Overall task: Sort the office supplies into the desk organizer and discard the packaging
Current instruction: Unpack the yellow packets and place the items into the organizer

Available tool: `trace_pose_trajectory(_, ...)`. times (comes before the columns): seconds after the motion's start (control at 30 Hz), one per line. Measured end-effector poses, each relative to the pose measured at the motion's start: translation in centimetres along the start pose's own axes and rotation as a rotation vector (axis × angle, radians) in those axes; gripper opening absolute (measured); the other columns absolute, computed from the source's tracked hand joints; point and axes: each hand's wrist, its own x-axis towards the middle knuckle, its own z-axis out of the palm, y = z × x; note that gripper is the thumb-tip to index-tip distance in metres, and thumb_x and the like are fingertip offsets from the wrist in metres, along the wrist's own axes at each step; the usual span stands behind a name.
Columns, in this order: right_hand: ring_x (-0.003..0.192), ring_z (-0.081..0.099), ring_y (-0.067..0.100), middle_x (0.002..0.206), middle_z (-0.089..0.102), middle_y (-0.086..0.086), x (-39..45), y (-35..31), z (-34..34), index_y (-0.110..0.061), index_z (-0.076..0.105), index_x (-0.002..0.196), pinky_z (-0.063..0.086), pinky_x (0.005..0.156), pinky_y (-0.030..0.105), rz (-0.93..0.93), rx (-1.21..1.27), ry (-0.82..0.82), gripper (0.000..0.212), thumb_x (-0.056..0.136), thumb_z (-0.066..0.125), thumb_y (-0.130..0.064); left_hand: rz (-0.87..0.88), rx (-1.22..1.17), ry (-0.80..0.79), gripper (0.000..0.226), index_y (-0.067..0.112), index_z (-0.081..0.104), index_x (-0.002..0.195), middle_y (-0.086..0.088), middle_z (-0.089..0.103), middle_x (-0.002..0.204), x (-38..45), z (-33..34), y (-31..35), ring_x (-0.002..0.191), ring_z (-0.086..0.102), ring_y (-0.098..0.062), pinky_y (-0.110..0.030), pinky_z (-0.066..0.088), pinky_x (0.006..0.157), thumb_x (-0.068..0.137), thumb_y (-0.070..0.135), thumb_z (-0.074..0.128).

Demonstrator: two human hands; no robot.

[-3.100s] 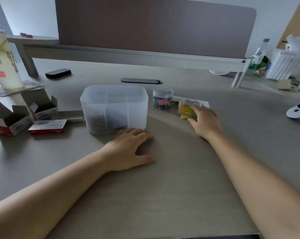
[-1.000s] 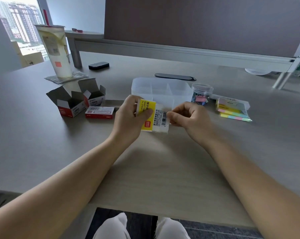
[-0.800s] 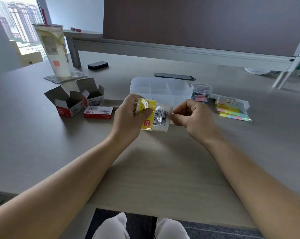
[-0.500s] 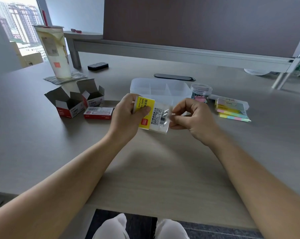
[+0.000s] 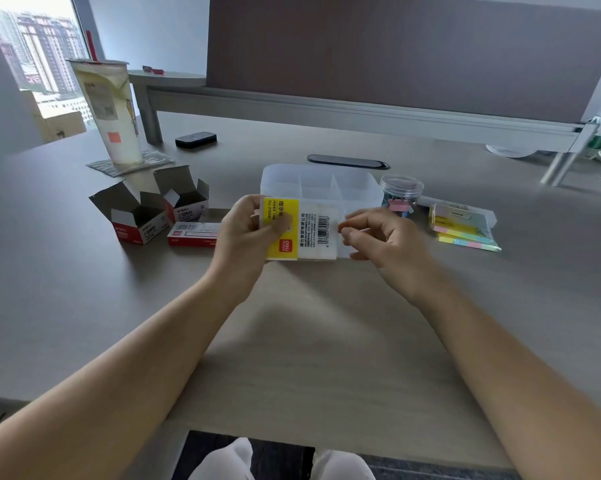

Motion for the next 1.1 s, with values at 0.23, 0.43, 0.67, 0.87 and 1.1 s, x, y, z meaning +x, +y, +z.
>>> trace_pose_trajectory(0.23, 0.084, 0.059, 0.023, 0.083, 0.064, 0.009, 0.1, 0.1, 0.1, -0.016, 0.06, 0.071, 0.05, 0.088, 0.039, 0.148, 0.176, -0.044, 0.012, 0.078, 0.063, -0.007, 0.001, 0.029, -0.102, 0.021, 0.018, 0.055, 0.078, 0.006, 0.067, 0.068, -0.4, 0.3, -0.1, 0.069, 0.065, -0.01, -0.027, 0.057, 0.063, 0.082, -0.002, 0.051)
trace_pose_trajectory(0.43, 0.077, 0.06, 0.016, 0.079, 0.065, 0.002, 0.1, 0.1, -0.3, -0.016, 0.06, 0.068, 0.05, 0.086, 0.031, 0.121, 0.231, -0.058, 0.013, 0.074, 0.066, -0.006, 0.019, 0.027, -0.079, 0.019, 0.017, 0.057, 0.08, 0.006, 0.069, 0.07, -0.2, 0.1, 0.0, 0.064, 0.068, -0.006, -0.024, 0.058, 0.059, 0.082, -0.002, 0.051)
trace_pose_trajectory(0.67, 0.055, 0.049, 0.006, 0.057, 0.055, -0.004, 0.3, 0.3, -0.8, -0.021, 0.061, 0.054, 0.045, 0.061, 0.02, 0.107, 0.229, 0.038, 0.023, 0.073, 0.068, -0.011, 0.022, 0.003, -0.014, 0.015, 0.015, 0.055, 0.08, 0.001, 0.066, 0.073, 0.2, -0.7, -0.1, 0.062, 0.067, -0.007, -0.022, 0.057, 0.054, 0.082, 0.0, 0.052)
trace_pose_trajectory(0.87, 0.026, 0.042, 0.006, 0.029, 0.05, -0.003, 0.0, 0.5, -1.4, -0.018, 0.049, 0.073, 0.032, 0.033, 0.013, 0.106, 0.161, 0.099, 0.015, 0.086, 0.056, -0.013, 0.067, 0.128, 0.077, 0.02, 0.018, 0.05, 0.075, 0.0, 0.06, 0.077, 0.2, -0.9, 0.0, 0.066, 0.063, -0.007, -0.022, 0.055, 0.058, 0.083, 0.0, 0.053)
trace_pose_trajectory(1.1, 0.054, 0.068, 0.013, 0.056, 0.071, 0.001, -0.3, 0.3, -2.2, -0.012, 0.053, 0.086, 0.056, 0.054, 0.021, 0.29, 0.504, -0.063, 0.01, 0.088, 0.05, -0.021, 0.09, 0.175, 0.102, 0.022, 0.018, 0.049, 0.073, 0.001, 0.059, 0.075, -0.3, -0.8, 0.0, 0.069, 0.06, -0.011, -0.02, 0.054, 0.057, 0.082, -0.002, 0.055)
